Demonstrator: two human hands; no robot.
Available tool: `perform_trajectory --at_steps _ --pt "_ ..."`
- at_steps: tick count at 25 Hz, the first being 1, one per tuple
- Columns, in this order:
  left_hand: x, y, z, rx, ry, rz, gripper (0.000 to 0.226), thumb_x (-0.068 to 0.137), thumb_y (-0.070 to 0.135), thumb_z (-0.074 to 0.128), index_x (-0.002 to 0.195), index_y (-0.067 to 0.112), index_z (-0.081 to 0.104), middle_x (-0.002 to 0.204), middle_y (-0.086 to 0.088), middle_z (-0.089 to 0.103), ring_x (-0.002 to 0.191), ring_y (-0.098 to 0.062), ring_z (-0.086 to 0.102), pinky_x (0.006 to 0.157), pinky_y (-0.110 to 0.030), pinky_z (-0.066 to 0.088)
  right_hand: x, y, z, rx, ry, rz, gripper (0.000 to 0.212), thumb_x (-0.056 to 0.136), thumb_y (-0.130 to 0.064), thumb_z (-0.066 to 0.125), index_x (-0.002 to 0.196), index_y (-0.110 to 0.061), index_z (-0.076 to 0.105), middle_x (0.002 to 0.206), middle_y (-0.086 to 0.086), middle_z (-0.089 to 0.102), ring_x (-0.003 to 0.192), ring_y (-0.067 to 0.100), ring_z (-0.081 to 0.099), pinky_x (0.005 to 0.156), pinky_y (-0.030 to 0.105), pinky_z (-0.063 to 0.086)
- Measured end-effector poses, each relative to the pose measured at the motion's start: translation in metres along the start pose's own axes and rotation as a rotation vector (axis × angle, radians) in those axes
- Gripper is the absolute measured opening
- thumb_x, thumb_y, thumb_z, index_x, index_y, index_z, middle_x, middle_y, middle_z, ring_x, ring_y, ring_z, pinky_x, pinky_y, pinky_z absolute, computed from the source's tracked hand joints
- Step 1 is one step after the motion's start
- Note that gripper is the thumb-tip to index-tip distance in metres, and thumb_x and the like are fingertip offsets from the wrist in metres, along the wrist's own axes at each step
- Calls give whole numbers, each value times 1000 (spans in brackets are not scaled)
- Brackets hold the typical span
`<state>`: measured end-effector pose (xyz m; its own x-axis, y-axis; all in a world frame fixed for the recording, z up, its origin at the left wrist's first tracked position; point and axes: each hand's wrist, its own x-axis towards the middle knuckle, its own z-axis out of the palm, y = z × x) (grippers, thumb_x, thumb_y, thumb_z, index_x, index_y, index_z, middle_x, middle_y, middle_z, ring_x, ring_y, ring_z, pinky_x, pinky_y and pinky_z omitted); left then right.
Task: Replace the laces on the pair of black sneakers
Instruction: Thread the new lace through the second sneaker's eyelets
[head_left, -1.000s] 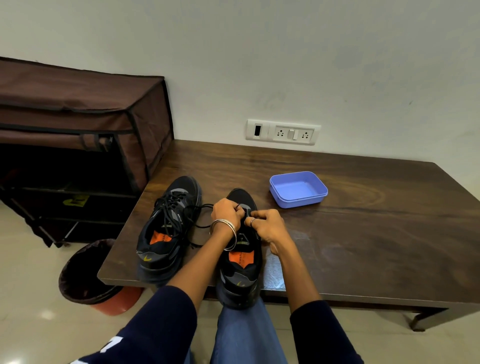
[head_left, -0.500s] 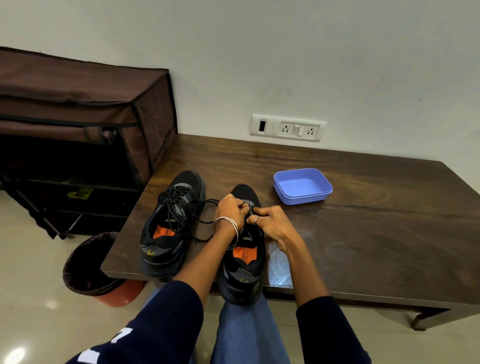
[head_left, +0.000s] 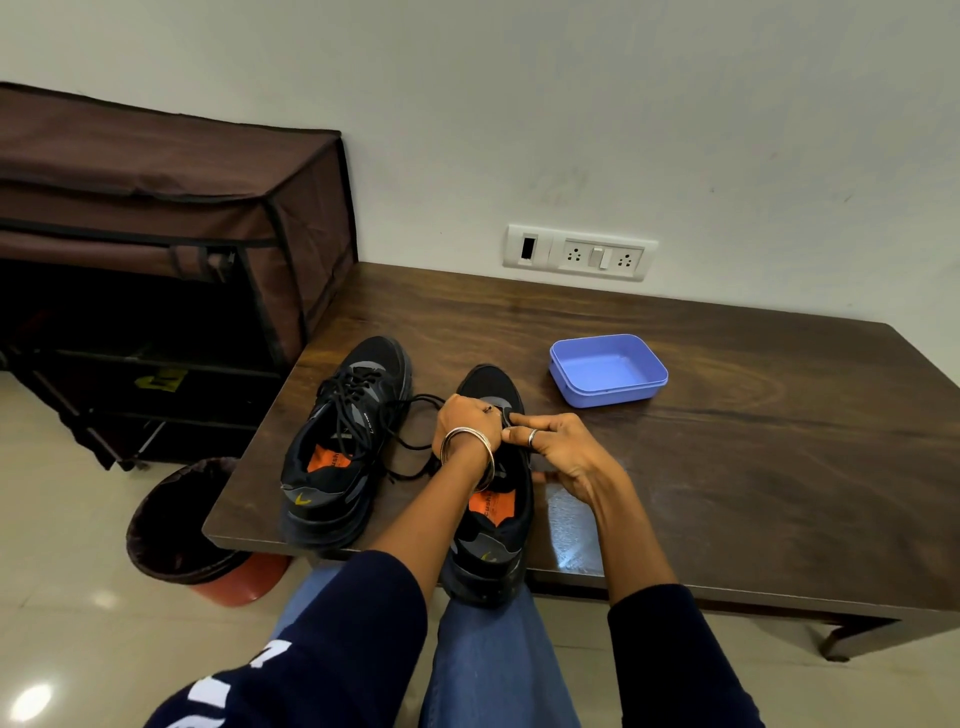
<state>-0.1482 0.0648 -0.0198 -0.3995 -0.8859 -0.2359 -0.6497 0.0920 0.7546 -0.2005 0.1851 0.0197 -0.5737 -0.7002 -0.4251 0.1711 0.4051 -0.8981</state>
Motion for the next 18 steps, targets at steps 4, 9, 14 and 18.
perform_trajectory --at_steps 4,9,14,18 --pt "0 3 -2 3 -18 -1 20 83 26 59 75 10 69 78 -2 66 76 -24 61 58 -29 47 3 1 -5 -3 -9 0 44 80 -13 77 123 -12 66 103 5 74 87 11 67 74 35 52" --pt "-3 6 -2 -8 12 -66 19 83 31 59 84 20 75 88 -2 70 82 -25 65 61 -30 48 3 4 -6 -69 -29 -34 49 82 -24 76 128 -14 63 115 7 70 93 18 69 74 24 44" --pt "1 2 -4 -23 -63 11 26 90 28 62 65 21 67 86 -3 69 86 -25 63 72 -34 53 14 8 -5 -125 93 -107 22 93 -14 64 114 -12 68 100 -1 67 82 3 63 65 13 52" --pt "2 -5 -5 -6 -107 118 26 94 25 54 94 6 71 104 -17 68 100 -34 59 81 -37 46 35 13 11 -224 468 -187 8 86 -10 71 92 -12 75 87 5 74 83 14 66 86 29 53"
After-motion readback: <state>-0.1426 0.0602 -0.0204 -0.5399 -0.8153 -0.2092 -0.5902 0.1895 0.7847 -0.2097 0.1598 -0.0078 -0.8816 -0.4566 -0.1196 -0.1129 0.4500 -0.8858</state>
